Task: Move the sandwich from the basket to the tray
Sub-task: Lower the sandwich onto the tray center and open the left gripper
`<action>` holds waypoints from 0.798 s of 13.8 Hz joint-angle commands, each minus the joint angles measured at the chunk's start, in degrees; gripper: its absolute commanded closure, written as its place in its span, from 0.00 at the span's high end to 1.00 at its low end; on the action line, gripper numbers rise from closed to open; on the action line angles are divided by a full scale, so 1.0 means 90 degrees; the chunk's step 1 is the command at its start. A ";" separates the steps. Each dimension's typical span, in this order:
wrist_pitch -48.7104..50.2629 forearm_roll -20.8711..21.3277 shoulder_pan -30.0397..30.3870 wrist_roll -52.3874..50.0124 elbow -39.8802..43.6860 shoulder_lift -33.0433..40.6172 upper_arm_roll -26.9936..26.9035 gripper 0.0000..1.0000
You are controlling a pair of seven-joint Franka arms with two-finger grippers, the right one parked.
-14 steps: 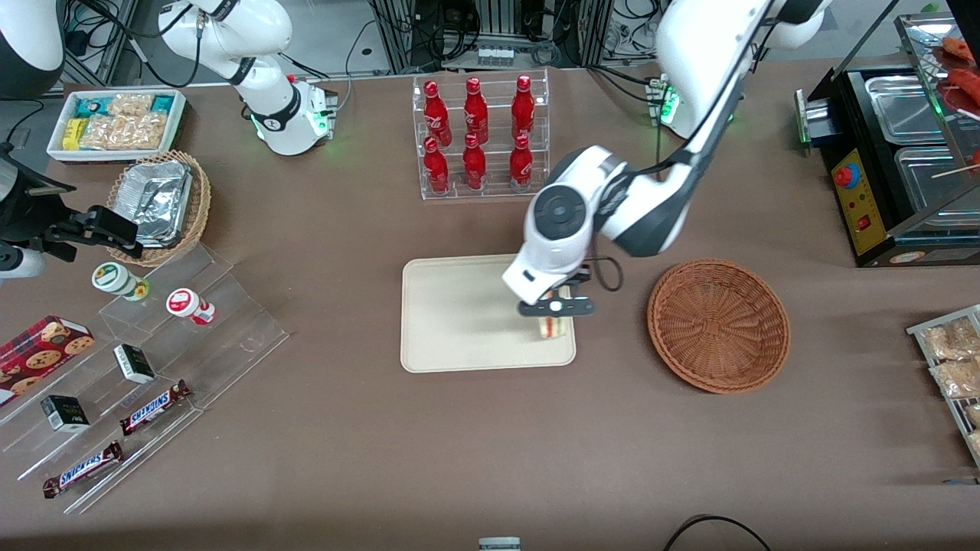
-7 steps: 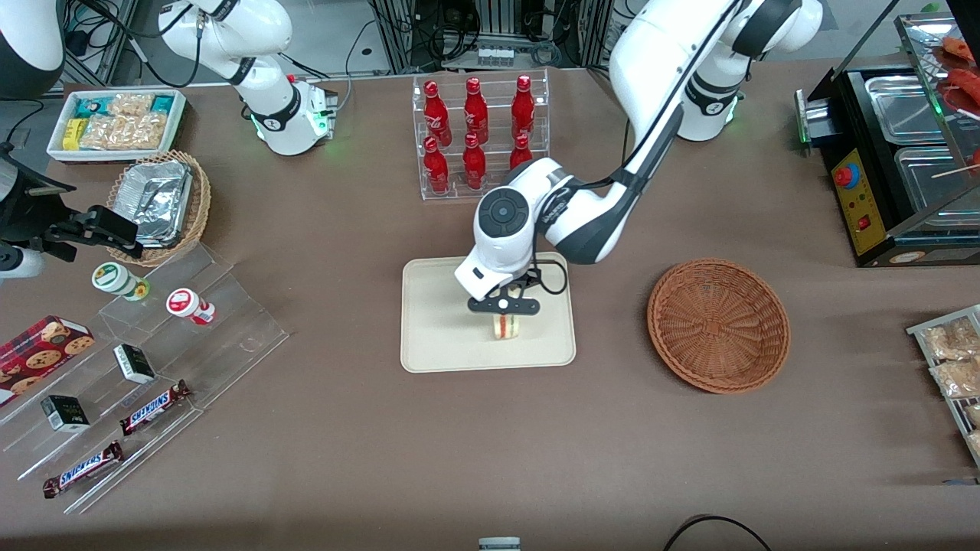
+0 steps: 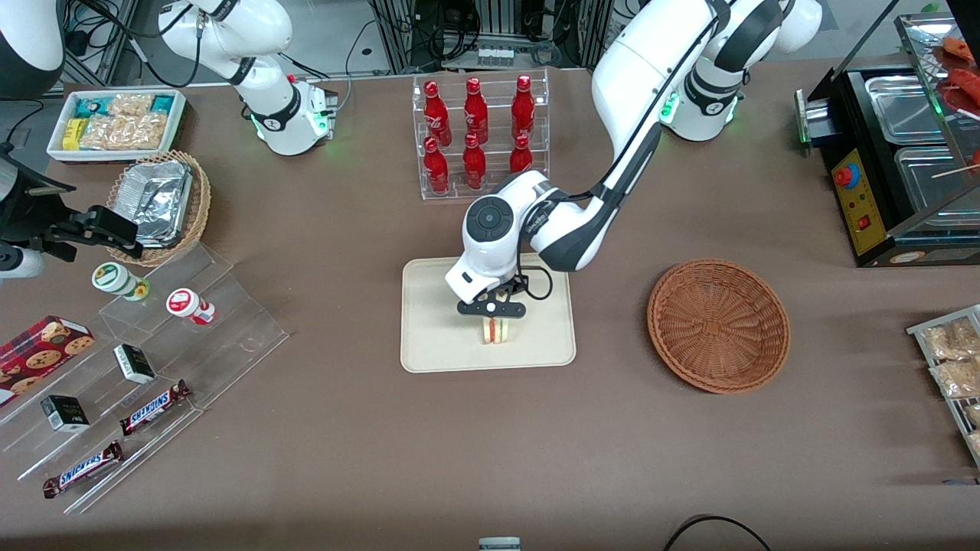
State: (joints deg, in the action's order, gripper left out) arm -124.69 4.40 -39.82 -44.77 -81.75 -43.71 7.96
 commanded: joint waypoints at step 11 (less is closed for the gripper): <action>-0.0042 0.0126 -0.0116 -0.0318 0.0226 0.0109 -0.0113 1.00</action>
State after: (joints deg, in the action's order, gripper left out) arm -125.39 4.84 -40.43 -46.07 -80.35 -44.68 7.62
